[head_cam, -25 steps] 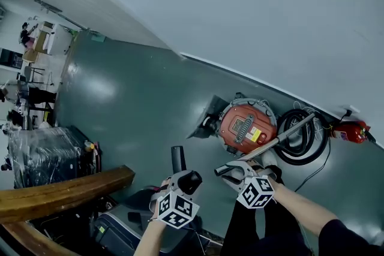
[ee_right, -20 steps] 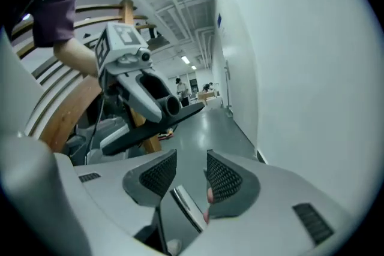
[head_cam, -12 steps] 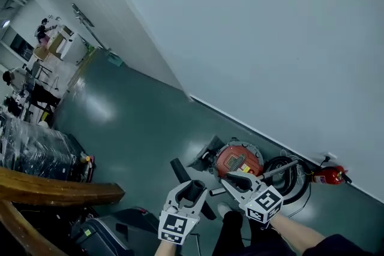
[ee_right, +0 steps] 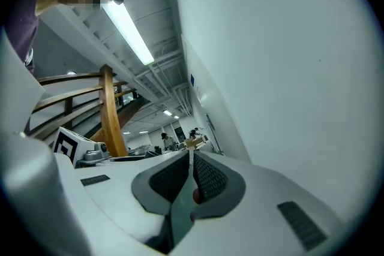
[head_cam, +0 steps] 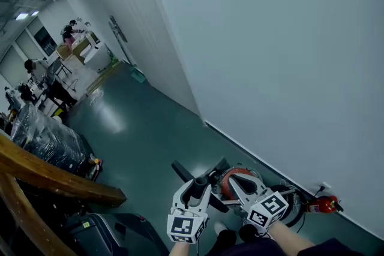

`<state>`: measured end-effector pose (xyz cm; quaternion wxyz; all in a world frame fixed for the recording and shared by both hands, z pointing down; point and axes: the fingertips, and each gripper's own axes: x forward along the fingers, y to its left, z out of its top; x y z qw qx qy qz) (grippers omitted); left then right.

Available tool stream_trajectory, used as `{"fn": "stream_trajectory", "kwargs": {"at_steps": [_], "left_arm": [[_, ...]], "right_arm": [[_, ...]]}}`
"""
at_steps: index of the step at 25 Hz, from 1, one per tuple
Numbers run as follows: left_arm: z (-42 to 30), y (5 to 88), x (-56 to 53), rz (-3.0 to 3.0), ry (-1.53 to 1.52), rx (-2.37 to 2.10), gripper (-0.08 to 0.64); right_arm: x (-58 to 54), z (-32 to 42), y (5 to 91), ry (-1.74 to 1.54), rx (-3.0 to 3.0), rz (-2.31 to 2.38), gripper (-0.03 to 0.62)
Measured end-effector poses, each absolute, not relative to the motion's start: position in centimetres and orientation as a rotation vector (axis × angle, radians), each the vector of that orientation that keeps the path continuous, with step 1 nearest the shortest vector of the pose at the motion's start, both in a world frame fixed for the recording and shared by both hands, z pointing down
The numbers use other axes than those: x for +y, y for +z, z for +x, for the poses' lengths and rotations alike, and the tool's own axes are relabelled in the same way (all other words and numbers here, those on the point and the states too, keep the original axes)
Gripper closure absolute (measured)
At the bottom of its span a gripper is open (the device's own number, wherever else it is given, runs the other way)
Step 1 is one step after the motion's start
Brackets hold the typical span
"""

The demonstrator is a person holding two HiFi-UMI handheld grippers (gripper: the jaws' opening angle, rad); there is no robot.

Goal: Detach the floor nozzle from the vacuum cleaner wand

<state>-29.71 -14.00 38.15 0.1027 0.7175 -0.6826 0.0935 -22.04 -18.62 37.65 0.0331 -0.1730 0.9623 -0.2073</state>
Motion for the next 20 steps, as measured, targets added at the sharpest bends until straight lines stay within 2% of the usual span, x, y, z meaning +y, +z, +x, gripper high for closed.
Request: {"fn": "stream_trajectory", "kwargs": {"at_steps": [6, 20], "left_arm": [[-30.2, 35.0, -14.3, 2.162, 0.238, -2.085, 0.383], [-31.3, 32.4, -14.4, 2.185, 0.199, -2.175, 0.382]], "right_arm": [[-18.5, -23.2, 34.4, -0.549, 2.949, -0.500, 0.574], [-18.9, -24.0, 32.3, -0.442, 2.962, -0.488, 0.574]]}}
